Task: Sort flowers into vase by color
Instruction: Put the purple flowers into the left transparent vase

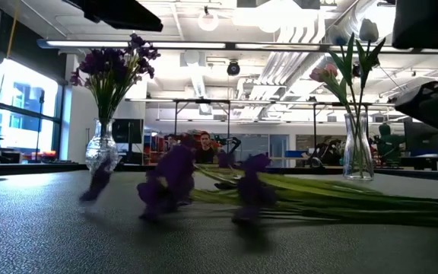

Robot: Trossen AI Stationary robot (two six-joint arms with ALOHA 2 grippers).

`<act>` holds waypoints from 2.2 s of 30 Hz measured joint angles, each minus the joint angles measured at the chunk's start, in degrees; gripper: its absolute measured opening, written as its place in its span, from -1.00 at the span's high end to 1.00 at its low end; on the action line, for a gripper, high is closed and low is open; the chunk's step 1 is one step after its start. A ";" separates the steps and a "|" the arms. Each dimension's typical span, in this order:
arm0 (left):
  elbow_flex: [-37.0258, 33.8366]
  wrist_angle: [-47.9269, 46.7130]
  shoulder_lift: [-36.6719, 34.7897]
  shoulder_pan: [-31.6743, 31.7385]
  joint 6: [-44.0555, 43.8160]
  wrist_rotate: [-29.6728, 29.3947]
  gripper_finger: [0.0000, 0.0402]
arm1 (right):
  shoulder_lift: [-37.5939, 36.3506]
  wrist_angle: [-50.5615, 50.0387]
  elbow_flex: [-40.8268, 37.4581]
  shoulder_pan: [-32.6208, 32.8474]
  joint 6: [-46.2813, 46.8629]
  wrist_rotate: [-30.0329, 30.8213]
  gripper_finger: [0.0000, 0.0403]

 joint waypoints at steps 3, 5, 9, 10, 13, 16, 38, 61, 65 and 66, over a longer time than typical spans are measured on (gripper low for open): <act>0.00 0.00 0.00 1.40 -0.08 3.08 0.09 | 0.65 -0.38 0.11 -0.25 2.05 1.03 0.52; 0.00 0.00 0.00 1.91 -0.74 3.62 0.09 | 0.43 -1.25 0.13 -0.65 3.27 1.48 0.73; 0.00 -0.02 0.00 2.00 -2.10 3.73 0.09 | -1.24 -7.97 -0.17 -1.40 4.86 5.43 0.95; 0.00 -0.04 0.00 1.87 -2.50 3.74 0.09 | -1.82 -10.15 -0.36 -1.51 4.92 6.81 0.93; 0.00 -0.19 0.00 1.15 -4.24 3.75 0.09 | -5.65 -9.70 -4.13 -1.62 5.07 10.28 0.94; -0.01 -0.18 0.00 -0.04 -5.59 3.77 0.09 | -11.26 -2.86 -12.36 -1.78 5.07 10.46 0.98; -0.04 0.08 -3.90 -18.57 -14.06 -7.72 0.09 | -21.80 92.24 -42.84 -32.83 -42.08 -19.77 1.00; -0.04 43.27 23.65 4.18 9.05 30.15 0.08 | -11.30 108.94 -34.36 -37.47 -46.02 -41.86 1.00; 0.54 46.19 23.67 5.96 7.91 30.44 0.06 | -11.30 108.49 -34.36 -37.46 -45.94 -41.81 1.00; 1.08 46.17 23.69 6.58 7.58 30.73 0.05 | -11.30 108.22 -34.36 -37.46 -45.76 -41.80 1.00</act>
